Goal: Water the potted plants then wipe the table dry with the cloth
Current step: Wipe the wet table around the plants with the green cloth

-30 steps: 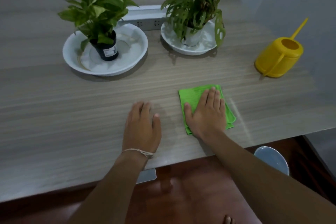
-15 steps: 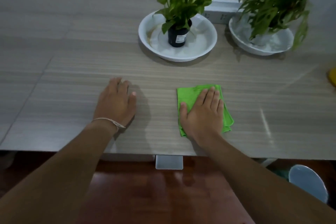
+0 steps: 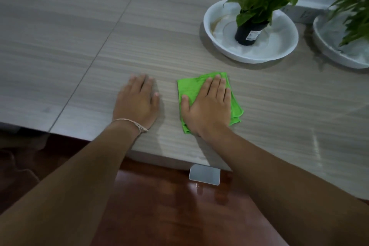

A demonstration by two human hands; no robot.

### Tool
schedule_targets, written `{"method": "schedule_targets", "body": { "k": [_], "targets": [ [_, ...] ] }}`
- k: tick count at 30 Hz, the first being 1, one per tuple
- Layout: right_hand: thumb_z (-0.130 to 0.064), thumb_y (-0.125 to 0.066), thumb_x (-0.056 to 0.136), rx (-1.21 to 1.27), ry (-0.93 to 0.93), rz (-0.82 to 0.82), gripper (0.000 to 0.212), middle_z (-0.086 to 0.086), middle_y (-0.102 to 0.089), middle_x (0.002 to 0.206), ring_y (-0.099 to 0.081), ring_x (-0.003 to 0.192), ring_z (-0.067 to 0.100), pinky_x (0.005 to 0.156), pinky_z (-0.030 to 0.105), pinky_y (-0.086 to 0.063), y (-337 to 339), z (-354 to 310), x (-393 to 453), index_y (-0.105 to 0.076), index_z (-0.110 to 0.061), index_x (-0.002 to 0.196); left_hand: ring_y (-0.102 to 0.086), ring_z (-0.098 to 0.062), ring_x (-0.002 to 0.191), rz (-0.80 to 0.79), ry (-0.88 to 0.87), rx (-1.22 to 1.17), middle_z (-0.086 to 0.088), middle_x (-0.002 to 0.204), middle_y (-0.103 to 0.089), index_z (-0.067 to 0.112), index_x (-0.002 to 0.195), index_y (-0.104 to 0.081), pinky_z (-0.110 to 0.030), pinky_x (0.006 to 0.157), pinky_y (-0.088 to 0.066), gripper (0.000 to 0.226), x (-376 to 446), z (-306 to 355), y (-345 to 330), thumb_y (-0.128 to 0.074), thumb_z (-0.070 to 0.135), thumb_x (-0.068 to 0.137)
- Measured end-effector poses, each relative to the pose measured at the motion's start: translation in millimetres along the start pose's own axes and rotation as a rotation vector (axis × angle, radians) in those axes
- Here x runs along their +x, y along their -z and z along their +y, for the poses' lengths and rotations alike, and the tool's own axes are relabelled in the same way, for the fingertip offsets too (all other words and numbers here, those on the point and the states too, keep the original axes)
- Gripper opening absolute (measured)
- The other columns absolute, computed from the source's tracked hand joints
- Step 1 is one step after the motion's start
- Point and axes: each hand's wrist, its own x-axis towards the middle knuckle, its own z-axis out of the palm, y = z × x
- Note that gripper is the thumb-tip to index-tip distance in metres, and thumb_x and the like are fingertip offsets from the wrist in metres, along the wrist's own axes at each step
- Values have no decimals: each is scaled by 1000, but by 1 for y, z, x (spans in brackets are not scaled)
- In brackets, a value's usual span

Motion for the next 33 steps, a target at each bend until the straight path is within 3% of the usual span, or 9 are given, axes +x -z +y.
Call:
{"method": "schedule_targets", "body": {
  "k": [12, 25, 33],
  "targets": [
    [-65, -26, 91, -16, 43, -4, 97, 27, -10, 167, -7, 156, 38, 126, 52, -7, -8, -62, 75, -12, 4, 158, -29, -29, 148, 40, 72, -74, -12, 156, -39, 9, 148, -41, -47, 118, -26, 64, -3, 5, 3, -42, 41, 92],
    [-69, -26, 92, -11, 115, -7, 98, 25, -10, 168, -7, 156, 38, 126, 51, -8, -11, -111, 209, -13, 2, 159, -27, -26, 149, 106, 91, -122, -10, 156, -40, 8, 144, -48, -43, 121, -23, 64, -4, 3, 0, -37, 41, 90],
    [-69, -27, 92, 13, 100, -17, 98, 24, -10, 168, -5, 157, 37, 126, 51, -6, -10, -131, 270, -13, 2, 159, -32, -27, 148, 177, 60, -127, -12, 153, -45, 6, 141, -52, -48, 116, -32, 58, -1, -2, -10, -46, 37, 93]
  ]
}}
